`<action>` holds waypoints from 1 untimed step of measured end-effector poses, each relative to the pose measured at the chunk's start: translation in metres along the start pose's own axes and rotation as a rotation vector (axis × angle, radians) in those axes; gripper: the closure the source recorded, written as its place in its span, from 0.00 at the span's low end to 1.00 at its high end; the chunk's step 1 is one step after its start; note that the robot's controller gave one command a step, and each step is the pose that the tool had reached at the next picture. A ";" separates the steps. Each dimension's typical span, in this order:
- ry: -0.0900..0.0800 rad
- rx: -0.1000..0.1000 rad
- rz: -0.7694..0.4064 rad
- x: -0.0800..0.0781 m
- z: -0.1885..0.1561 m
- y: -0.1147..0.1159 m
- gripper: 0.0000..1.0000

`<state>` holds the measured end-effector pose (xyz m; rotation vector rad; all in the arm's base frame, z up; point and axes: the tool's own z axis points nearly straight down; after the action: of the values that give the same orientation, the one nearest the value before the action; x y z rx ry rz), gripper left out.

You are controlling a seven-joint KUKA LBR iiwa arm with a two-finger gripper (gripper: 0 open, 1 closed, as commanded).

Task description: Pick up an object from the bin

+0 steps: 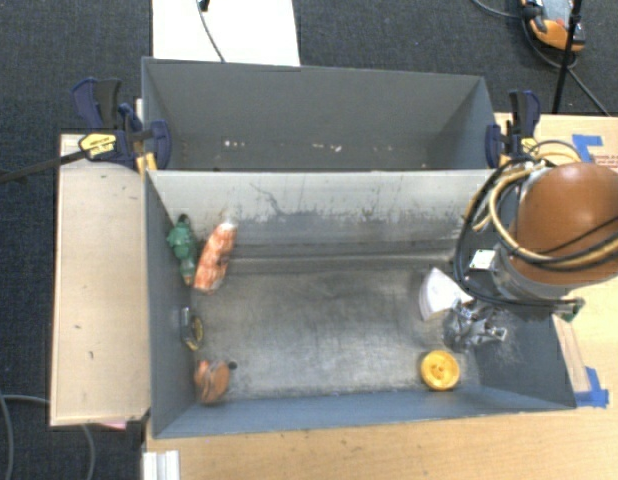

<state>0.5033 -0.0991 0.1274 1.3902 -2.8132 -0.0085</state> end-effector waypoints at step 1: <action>-0.003 0.007 0.015 -0.012 -0.011 0.030 0.00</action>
Offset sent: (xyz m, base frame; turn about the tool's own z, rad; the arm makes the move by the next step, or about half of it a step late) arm 0.0000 0.0000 0.0000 0.0000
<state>0.4870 -0.0715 0.1387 1.3711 -2.8294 -0.0012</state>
